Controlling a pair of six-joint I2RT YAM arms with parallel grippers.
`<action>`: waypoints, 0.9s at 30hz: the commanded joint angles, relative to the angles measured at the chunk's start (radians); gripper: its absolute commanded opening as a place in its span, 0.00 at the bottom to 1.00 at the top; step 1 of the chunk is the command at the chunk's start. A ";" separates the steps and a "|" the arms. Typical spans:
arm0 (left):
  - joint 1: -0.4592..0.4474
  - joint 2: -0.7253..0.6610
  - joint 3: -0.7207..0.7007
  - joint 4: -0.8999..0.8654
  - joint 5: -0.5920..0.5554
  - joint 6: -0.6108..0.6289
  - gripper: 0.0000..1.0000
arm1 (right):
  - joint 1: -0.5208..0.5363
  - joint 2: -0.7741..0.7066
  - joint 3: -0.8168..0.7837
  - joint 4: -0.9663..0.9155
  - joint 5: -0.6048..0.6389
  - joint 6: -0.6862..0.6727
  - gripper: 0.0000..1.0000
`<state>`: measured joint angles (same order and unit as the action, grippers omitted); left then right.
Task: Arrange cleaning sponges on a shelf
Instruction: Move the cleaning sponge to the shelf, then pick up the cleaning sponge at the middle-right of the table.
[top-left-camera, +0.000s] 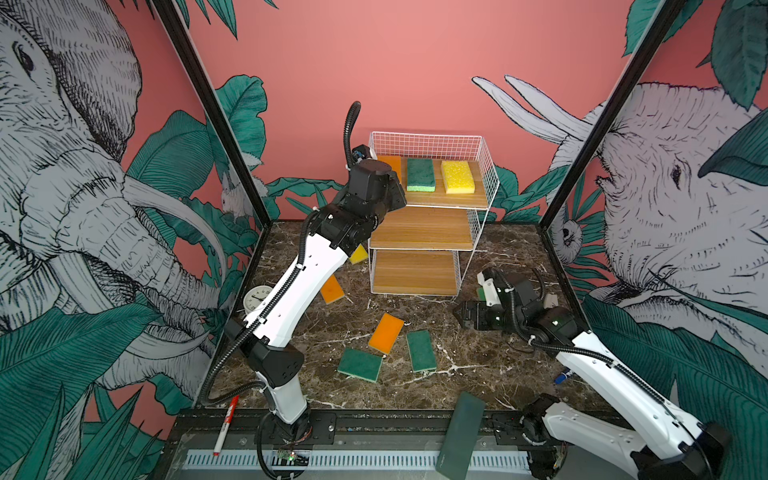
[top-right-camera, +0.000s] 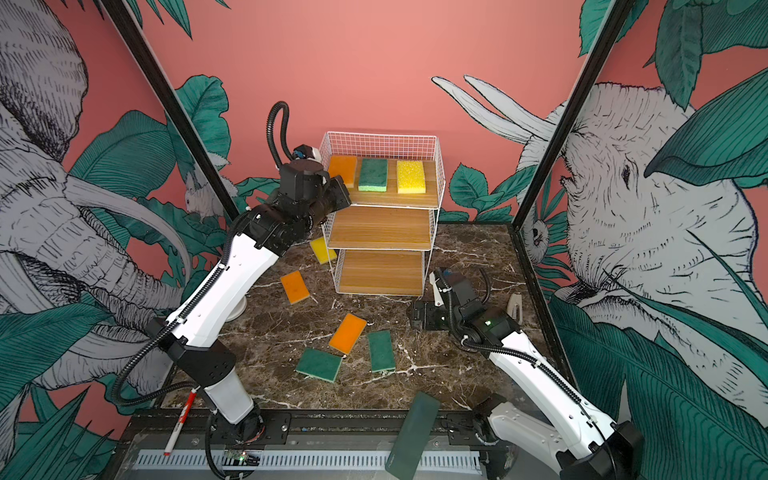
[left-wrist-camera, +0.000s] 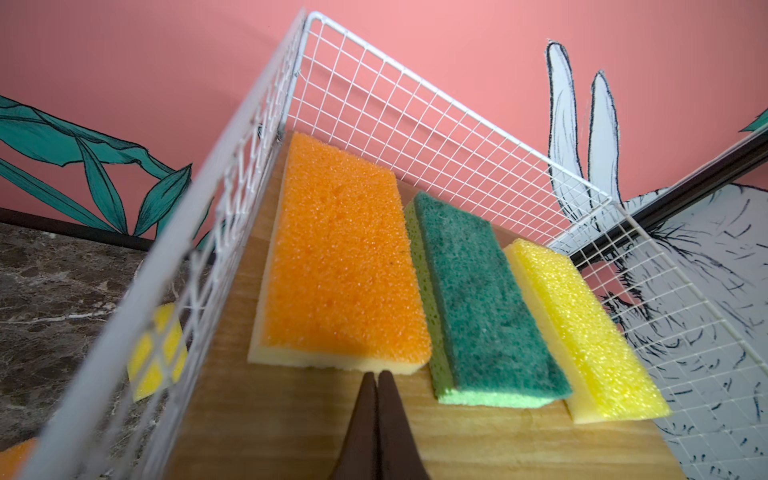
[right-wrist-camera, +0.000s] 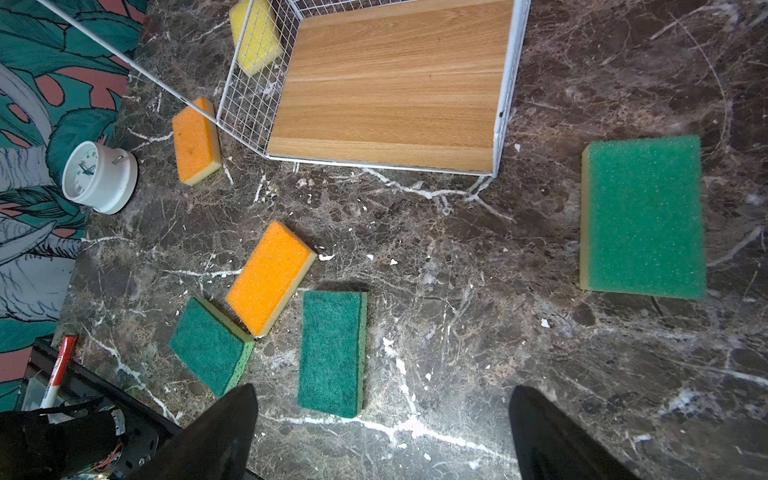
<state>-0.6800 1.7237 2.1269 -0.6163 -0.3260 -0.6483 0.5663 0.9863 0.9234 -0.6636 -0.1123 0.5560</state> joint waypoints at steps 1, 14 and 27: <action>-0.041 -0.073 0.013 -0.041 -0.014 0.034 0.04 | -0.005 -0.008 0.039 -0.006 0.015 -0.007 0.97; -0.094 -0.411 -0.167 -0.344 -0.140 0.198 0.30 | -0.006 0.008 0.167 -0.210 0.256 -0.028 0.97; 0.217 -0.518 -0.604 -0.471 -0.017 0.223 0.55 | -0.148 0.165 0.170 -0.359 0.386 0.018 0.99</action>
<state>-0.5312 1.1725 1.6367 -1.0657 -0.4198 -0.4263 0.4683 1.1324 1.1103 -0.9730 0.2390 0.5579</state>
